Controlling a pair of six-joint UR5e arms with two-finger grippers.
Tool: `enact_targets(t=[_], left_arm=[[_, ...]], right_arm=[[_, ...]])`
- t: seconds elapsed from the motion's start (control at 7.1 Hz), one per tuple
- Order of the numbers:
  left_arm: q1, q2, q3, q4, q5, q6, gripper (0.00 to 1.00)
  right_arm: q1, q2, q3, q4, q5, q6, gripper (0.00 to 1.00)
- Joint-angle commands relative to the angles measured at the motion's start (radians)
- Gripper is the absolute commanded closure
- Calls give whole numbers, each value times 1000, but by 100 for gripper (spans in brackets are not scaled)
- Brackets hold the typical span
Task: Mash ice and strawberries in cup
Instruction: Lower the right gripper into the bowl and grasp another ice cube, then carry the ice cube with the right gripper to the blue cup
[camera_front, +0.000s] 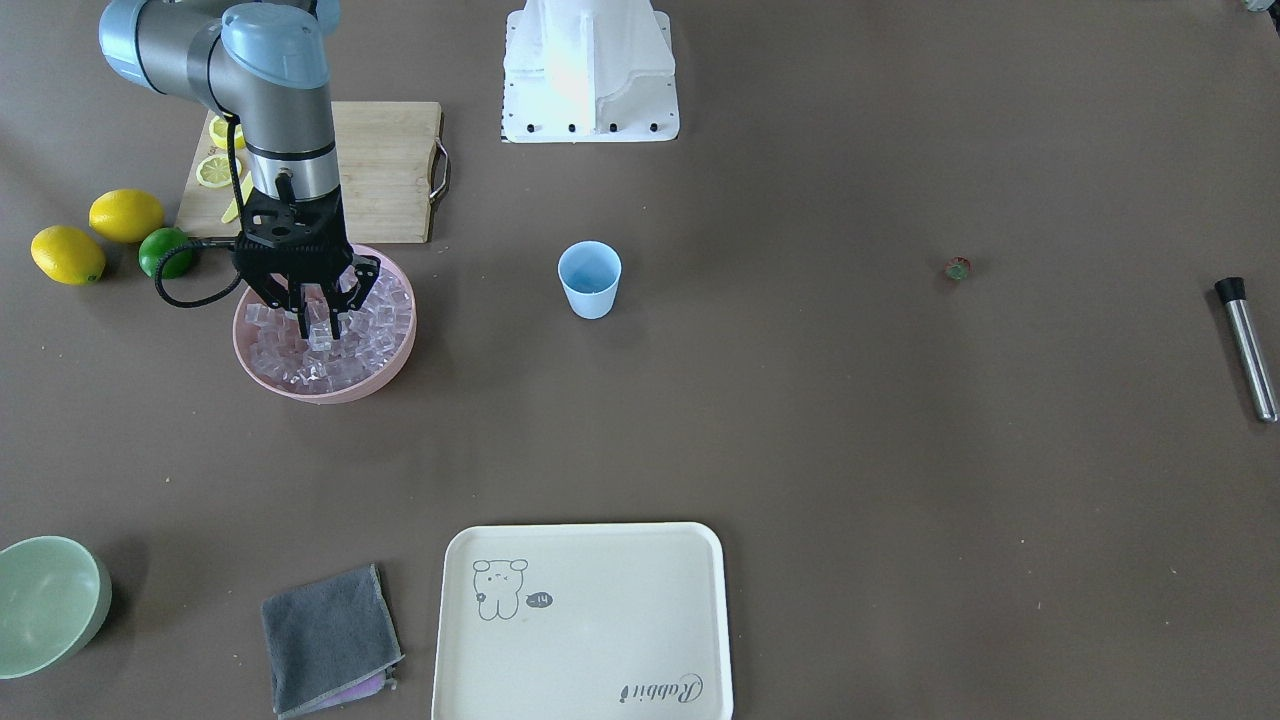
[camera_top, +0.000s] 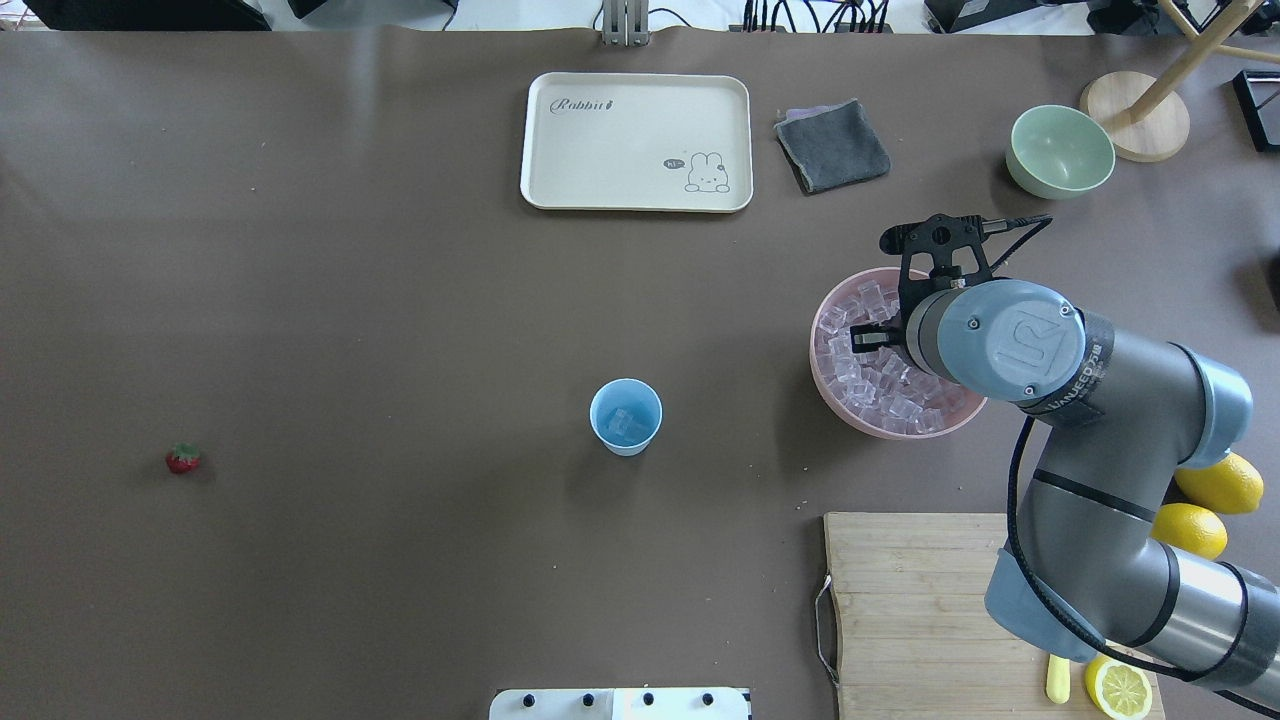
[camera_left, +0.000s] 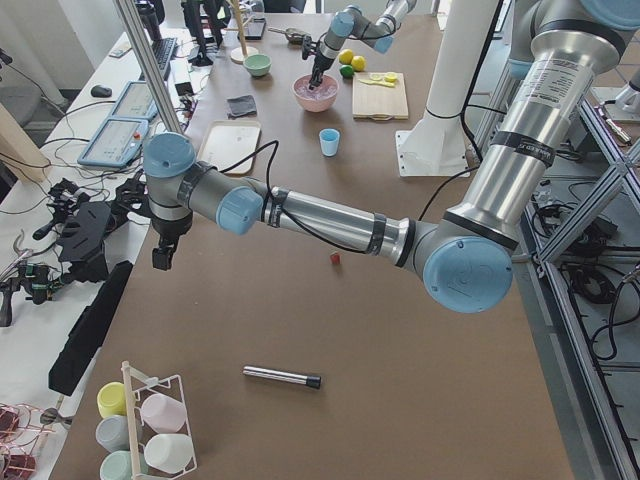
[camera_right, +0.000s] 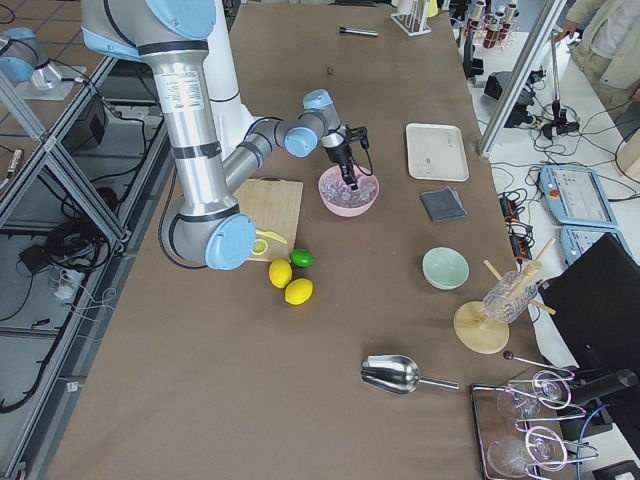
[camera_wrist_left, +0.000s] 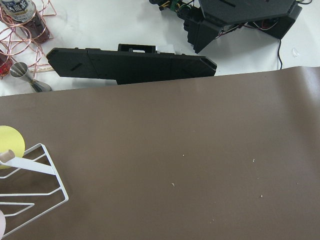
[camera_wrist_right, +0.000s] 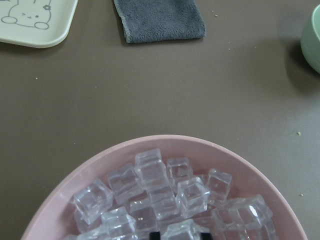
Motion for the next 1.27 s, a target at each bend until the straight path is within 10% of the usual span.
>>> enact_targets(t=[0.0, 1.13], left_arm=[[0, 1, 0, 1, 0, 0, 2], [-3, 3, -11, -1, -3, -9, 2]], right_arm=[[20, 4, 49, -1, 14, 0, 100], [40, 194, 65, 10, 20, 3, 100]])
